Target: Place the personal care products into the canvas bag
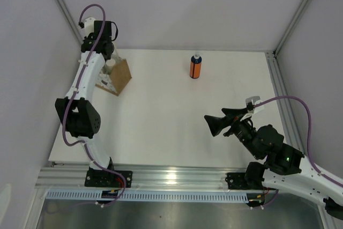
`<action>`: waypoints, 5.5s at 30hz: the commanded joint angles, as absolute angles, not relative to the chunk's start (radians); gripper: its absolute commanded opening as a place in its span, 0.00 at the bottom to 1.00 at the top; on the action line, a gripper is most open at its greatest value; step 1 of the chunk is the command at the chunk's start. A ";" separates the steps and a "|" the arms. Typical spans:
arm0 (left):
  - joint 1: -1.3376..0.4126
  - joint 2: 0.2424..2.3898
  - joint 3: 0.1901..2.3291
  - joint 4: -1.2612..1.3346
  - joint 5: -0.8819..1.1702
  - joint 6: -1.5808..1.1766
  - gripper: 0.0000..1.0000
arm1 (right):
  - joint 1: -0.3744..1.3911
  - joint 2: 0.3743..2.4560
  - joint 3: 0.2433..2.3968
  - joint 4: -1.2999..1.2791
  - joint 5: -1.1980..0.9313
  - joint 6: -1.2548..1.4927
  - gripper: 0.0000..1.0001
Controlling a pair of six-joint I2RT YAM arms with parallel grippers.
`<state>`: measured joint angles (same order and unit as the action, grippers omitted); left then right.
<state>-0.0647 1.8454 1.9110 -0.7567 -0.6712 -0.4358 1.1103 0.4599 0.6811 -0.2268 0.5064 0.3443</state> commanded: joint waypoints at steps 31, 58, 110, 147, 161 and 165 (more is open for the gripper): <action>-0.054 1.907 1.675 -0.577 -0.632 -0.519 0.58 | 1.108 0.451 0.719 -0.216 0.460 0.370 0.96; -0.258 1.386 1.597 -0.565 -0.162 -0.304 0.92 | 1.108 0.489 0.715 -0.202 0.497 0.342 0.96; -0.727 0.571 0.361 0.114 -0.175 -0.586 0.99 | 0.428 2.178 1.700 0.184 0.253 -0.126 0.93; -0.724 0.583 0.373 0.052 -0.488 -0.483 0.99 | 0.928 1.858 1.055 0.606 0.034 -0.074 0.62; -0.724 0.531 0.324 0.155 -0.388 -0.431 1.00 | 0.908 1.654 1.109 0.318 -0.092 -0.169 1.00; -0.724 0.526 0.304 0.189 -0.353 -0.400 0.99 | 0.888 1.530 1.072 0.177 -0.147 -0.169 0.99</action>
<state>-0.7242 0.5224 0.3187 0.1162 -0.3870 -0.4500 0.8993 1.6451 1.0618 0.2901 -0.0715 -0.1413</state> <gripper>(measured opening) 0.993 0.993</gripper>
